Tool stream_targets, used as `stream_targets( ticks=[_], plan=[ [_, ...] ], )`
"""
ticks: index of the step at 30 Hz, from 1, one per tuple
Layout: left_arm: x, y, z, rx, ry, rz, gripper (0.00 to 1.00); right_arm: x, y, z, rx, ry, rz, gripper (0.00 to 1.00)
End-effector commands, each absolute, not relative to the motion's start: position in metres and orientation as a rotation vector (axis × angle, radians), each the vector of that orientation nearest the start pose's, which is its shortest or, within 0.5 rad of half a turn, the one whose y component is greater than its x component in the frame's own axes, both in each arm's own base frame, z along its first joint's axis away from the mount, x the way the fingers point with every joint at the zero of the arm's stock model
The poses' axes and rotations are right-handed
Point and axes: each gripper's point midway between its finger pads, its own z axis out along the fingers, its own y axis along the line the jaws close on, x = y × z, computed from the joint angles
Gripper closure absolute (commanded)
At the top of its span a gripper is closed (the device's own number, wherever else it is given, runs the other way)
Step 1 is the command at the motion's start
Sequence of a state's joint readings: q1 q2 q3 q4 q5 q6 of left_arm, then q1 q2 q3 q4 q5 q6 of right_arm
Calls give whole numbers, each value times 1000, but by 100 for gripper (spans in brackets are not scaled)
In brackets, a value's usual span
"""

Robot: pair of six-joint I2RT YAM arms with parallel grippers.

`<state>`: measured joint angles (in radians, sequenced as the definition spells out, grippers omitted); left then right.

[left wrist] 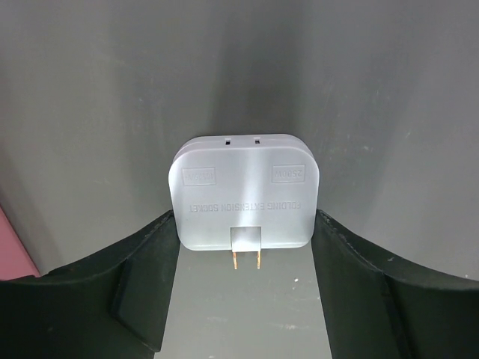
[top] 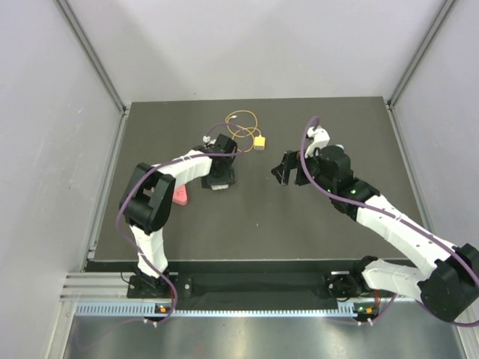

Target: Insert the plug

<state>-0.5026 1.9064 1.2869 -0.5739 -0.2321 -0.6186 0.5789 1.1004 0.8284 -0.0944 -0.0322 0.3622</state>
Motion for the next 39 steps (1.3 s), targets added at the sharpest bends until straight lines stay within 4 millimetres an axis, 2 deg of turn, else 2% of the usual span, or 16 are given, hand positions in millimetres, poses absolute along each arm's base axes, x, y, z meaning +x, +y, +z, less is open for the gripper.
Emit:
stream_targets(
  ticks=[1, 3, 6, 7, 10, 11, 13, 14, 16, 17, 19, 20, 23, 29, 33, 39],
  plan=[
    [366, -171, 25, -194, 2674, 78, 34, 297, 219, 221, -240, 1959, 674, 0],
    [367, -169, 25, -175, 2672, 88, 35, 298, 219, 219, -231, 1962, 685, 0],
    [369, -175, 23, -106, 2674, 56, 50, 297, 220, 217, -213, 1971, 717, 0],
    [369, -177, 24, -88, 2677, 44, 65, 297, 219, 217, -196, 1975, 727, 0],
    [365, -186, 37, 37, 2666, -14, 92, 291, 218, 215, -134, 1979, 844, 0],
    [363, -192, 52, 78, 2631, -41, 100, 293, 210, 214, -75, 1990, 866, 0],
    [354, -198, 64, 157, 2598, -78, 100, 288, 209, 218, -79, 2003, 946, 0],
    [349, -207, 88, 222, 2532, -124, 100, 293, 200, 223, -46, 1998, 966, 1],
    [337, -222, 102, 343, 2472, -226, 100, 285, 206, 223, -99, 2049, 1078, 3],
    [327, -234, 125, 392, 2405, -287, 100, 288, 205, 235, -128, 2037, 1091, 4],
    [312, -249, 140, 500, 2340, -378, 100, 281, 209, 224, -167, 2133, 1126, 5],
    [300, -258, 157, 542, 2285, -432, 100, 282, 212, 231, -176, 2137, 1141, 6],
    [274, -274, 176, 645, 2234, -562, 100, 268, 224, 222, -214, 2203, 1278, 12],
    [227, -300, 197, 855, 2153, -692, 100, 239, 240, 233, -308, 2207, 1472, 21],
    [209, -310, 214, 922, 2083, -735, 100, 216, 252, 239, -389, 2217, 1559, 21],
    [192, -314, 222, 1027, 2064, -750, 100, 205, 262, 226, -415, 2314, 1569, 22]
  ],
)
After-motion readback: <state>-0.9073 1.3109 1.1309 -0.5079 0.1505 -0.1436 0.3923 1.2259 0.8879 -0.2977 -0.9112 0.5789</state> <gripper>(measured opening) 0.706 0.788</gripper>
